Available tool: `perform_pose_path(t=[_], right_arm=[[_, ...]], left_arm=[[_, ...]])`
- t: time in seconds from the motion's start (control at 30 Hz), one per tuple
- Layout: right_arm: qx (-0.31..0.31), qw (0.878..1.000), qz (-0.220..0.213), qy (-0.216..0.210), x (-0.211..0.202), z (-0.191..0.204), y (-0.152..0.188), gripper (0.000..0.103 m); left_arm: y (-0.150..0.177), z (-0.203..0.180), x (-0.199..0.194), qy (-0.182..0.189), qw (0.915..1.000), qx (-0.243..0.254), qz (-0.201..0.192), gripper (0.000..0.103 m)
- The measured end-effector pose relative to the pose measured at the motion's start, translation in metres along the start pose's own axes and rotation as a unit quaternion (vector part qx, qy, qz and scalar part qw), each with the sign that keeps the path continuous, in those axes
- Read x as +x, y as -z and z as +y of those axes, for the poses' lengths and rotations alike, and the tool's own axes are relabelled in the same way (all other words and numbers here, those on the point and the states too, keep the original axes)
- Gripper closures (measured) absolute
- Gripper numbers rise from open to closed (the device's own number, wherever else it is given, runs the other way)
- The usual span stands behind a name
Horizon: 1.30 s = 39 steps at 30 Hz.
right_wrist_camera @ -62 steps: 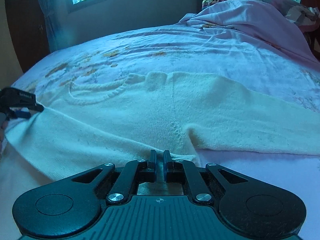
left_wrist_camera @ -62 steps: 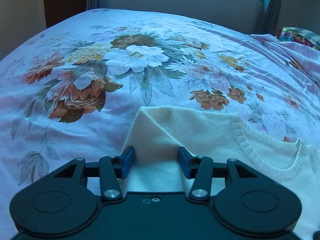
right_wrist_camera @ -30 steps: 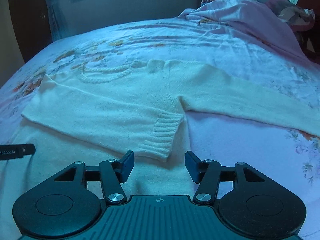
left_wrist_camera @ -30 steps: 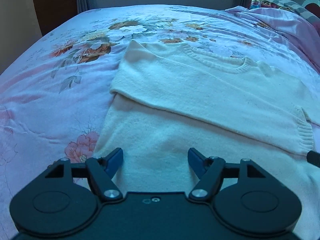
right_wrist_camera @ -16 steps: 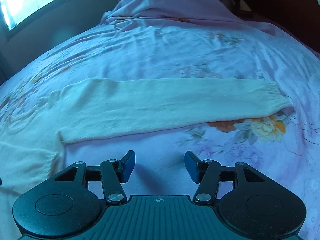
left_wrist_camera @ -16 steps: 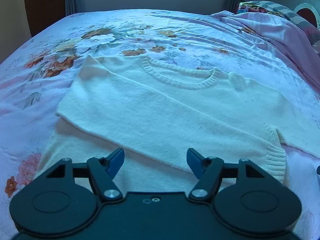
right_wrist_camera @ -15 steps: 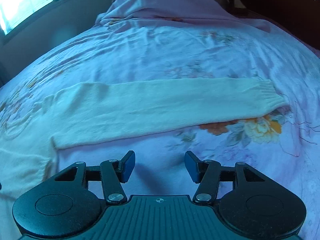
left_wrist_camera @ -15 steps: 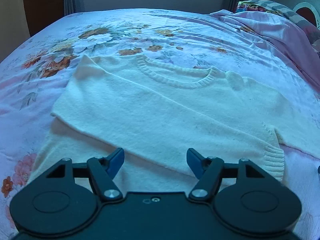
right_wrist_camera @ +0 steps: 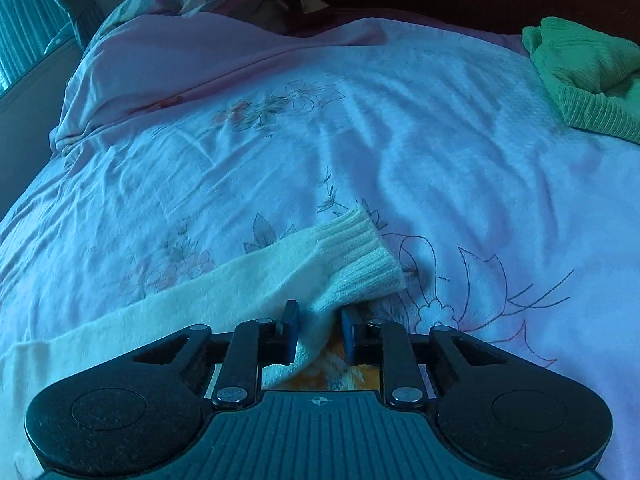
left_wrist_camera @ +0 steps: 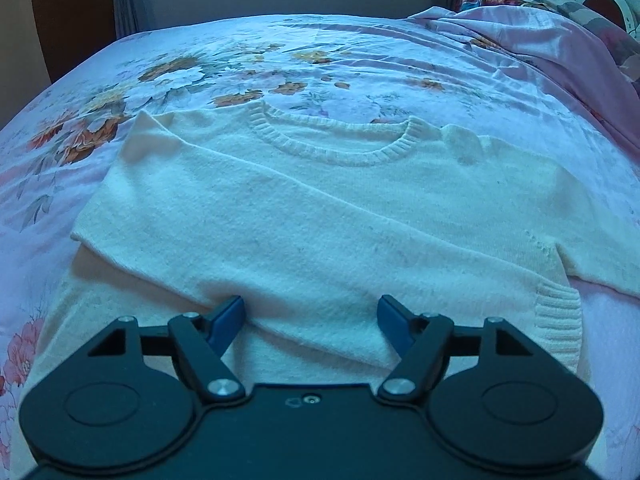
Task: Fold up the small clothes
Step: 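Move the right gripper to the other sleeve cuff and grasp it, then carry the cuff with the right gripper across the sweater body and release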
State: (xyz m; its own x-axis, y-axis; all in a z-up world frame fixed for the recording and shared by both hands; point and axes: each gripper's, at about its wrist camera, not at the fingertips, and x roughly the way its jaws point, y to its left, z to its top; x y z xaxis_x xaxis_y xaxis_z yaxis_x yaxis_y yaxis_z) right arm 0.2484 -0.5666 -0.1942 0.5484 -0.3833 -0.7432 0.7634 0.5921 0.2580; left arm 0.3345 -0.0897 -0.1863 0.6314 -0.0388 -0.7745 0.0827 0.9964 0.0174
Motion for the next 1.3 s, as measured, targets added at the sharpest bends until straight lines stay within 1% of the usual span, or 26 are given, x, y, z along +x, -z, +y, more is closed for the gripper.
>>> perform_pose_path(t=[0.03,0.1,0.17,0.2,0.27,0.3,0.4,0.43,0.5,0.57,0.6,0.67,0.7,0.73,0.77,0.8,0.83,0.87,0.9,0.97,1.07,1.13,1.2,1.23,1.27,1.3], right_arm=[[-0.004,1.000,-0.003,-0.001,0.000,0.002,-0.002,0.098],[-0.011,1.000,-0.017,-0.006,-0.004,0.010,-0.002,0.098],[-0.026,0.999,-0.034,-0.026,-0.015,0.022,0.000,0.098],[-0.034,0.998,-0.041,-0.041,-0.022,0.030,0.002,0.098],[-0.050,0.992,-0.057,-0.098,-0.040,0.057,0.010,0.098],[-0.065,0.988,-0.065,-0.122,-0.052,0.074,0.016,0.098],[-0.123,0.963,-0.069,-0.228,-0.093,0.144,0.051,0.098],[-0.144,0.953,-0.067,-0.259,-0.105,0.167,0.068,0.098],[-0.191,0.927,-0.051,-0.319,-0.127,0.214,0.107,0.098],[-0.239,0.900,-0.021,-0.363,-0.143,0.254,0.154,0.098],[-0.253,0.890,-0.005,-0.379,-0.146,0.267,0.177,0.098],[-0.289,0.869,0.037,-0.399,-0.145,0.289,0.224,0.098],[-0.311,0.862,0.060,-0.395,-0.142,0.297,0.246,0.097],[-0.337,0.856,0.078,-0.383,-0.140,0.303,0.265,0.085],[-0.360,0.850,0.091,-0.375,-0.139,0.307,0.280,0.055],[-0.375,0.842,0.096,-0.375,-0.139,0.305,0.291,0.041],[-0.380,0.839,0.086,-0.379,-0.143,0.300,0.296,0.030],[-0.380,0.837,0.073,-0.386,-0.145,0.293,0.296,0.030],[-0.378,0.839,0.067,-0.385,-0.148,0.288,0.295,0.030],[-0.361,0.848,0.062,-0.383,-0.149,0.280,0.289,0.030],[-0.340,0.862,0.055,-0.372,-0.149,0.262,0.274,0.030],[-0.322,0.872,0.061,-0.364,-0.150,0.249,0.267,0.030],[-0.301,0.880,0.067,-0.361,-0.149,0.239,0.261,0.030],[-0.292,0.883,0.069,-0.359,-0.148,0.236,0.259,0.030],[-0.286,0.886,0.069,-0.358,-0.149,0.230,0.258,0.030],[-0.282,0.888,0.069,-0.356,-0.149,0.227,0.256,0.030]], left_arm=[[0.000,0.000,0.000,0.000,1.0000,0.001,0.000,0.032],[-0.001,0.000,0.000,0.000,1.0000,-0.002,0.001,0.033],[-0.002,0.001,0.000,0.001,1.0000,-0.002,0.001,0.038],[-0.003,0.002,0.000,0.001,1.0000,-0.002,0.001,0.039],[-0.006,0.010,-0.003,0.009,0.9998,-0.015,0.004,0.047],[-0.008,0.016,-0.005,0.014,0.9996,-0.024,0.006,0.048],[-0.011,0.034,-0.014,0.017,0.9988,-0.046,0.000,0.049],[-0.012,0.043,-0.018,0.016,0.9985,-0.053,-0.003,0.049],[-0.014,0.062,-0.027,0.013,0.9976,-0.067,-0.010,0.048],[-0.015,0.081,-0.034,0.012,0.9965,-0.082,-0.012,0.047],[-0.014,0.090,-0.037,0.009,0.9960,-0.088,-0.013,0.046],[-0.011,0.109,-0.041,0.003,0.9945,-0.104,-0.014,0.038],[-0.010,0.116,-0.042,0.005,0.9937,-0.112,-0.013,0.038],[-0.008,0.124,-0.041,0.012,0.9925,-0.121,-0.008,0.037],[-0.007,0.131,-0.040,0.023,0.9912,-0.130,-0.001,0.037],[-0.006,0.135,-0.039,0.035,0.9900,-0.137,0.005,0.037],[-0.004,0.139,-0.038,0.052,0.9880,-0.145,0.011,0.036],[-0.001,0.141,-0.036,0.073,0.9852,-0.154,0.018,0.035],[0.000,0.141,-0.034,0.091,0.9827,-0.159,0.023,0.035],[0.004,0.137,-0.030,0.115,0.9790,-0.164,0.038,0.033],[0.012,0.132,-0.023,0.134,0.9738,-0.173,0.062,0.033],[0.018,0.124,-0.020,0.128,0.9765,-0.161,0.063,0.034],[0.020,0.117,-0.019,0.131,0.9774,-0.156,0.059,0.039],[0.020,0.114,-0.018,0.141,0.9757,-0.156,0.061,0.049],[0.020,0.111,-0.016,0.149,0.9739,-0.159,0.064,0.056],[0.020,0.109,-0.015,0.151,0.9728,-0.163,0.065,0.059]])
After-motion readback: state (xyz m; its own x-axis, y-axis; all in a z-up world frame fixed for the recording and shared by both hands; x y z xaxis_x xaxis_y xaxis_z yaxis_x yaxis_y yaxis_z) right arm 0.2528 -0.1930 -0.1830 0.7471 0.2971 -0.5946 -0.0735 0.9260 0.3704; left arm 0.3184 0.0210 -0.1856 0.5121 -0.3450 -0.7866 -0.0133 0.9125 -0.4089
